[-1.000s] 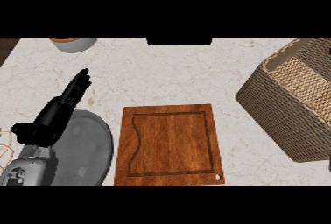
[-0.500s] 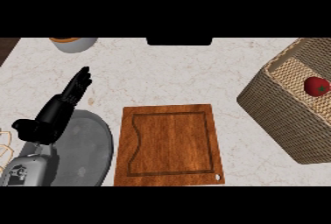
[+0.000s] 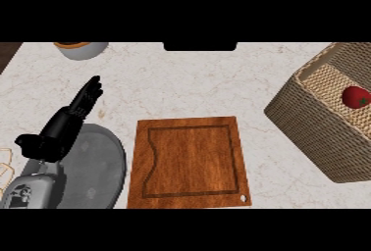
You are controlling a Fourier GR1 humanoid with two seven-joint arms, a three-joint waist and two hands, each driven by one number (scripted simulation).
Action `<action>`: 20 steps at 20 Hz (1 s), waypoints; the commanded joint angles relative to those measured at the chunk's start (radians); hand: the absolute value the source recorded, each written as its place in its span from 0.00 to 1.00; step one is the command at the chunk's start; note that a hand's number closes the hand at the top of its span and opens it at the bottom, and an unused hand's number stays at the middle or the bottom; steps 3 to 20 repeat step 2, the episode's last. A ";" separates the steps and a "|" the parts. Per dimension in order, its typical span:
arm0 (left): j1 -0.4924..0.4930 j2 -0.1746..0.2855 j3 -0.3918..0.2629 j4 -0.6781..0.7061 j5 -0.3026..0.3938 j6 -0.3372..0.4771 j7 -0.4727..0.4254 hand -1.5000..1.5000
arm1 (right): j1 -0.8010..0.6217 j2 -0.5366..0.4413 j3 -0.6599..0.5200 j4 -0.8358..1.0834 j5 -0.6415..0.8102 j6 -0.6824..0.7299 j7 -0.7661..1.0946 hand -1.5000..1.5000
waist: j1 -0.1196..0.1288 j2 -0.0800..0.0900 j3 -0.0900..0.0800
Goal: Pick the tomato from the cutting board and place it in the basket
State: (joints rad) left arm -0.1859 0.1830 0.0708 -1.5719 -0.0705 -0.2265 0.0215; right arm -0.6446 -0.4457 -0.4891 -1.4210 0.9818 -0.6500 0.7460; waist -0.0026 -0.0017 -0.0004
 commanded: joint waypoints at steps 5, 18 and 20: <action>0.050 -0.014 -0.003 -0.027 0.006 0.000 -0.002 0.50 | 0.076 -0.008 -0.078 -0.144 -0.116 0.037 0.066 0.00 | -0.004 -0.002 0.000; 0.050 -0.014 -0.003 -0.027 0.006 0.000 -0.002 0.50 | 0.076 -0.008 -0.078 -0.144 -0.116 0.037 0.066 0.00 | -0.004 -0.002 0.000; 0.050 -0.014 -0.003 -0.027 0.006 0.000 -0.002 0.50 | 0.076 -0.008 -0.078 -0.144 -0.116 0.037 0.066 0.00 | -0.004 -0.002 0.000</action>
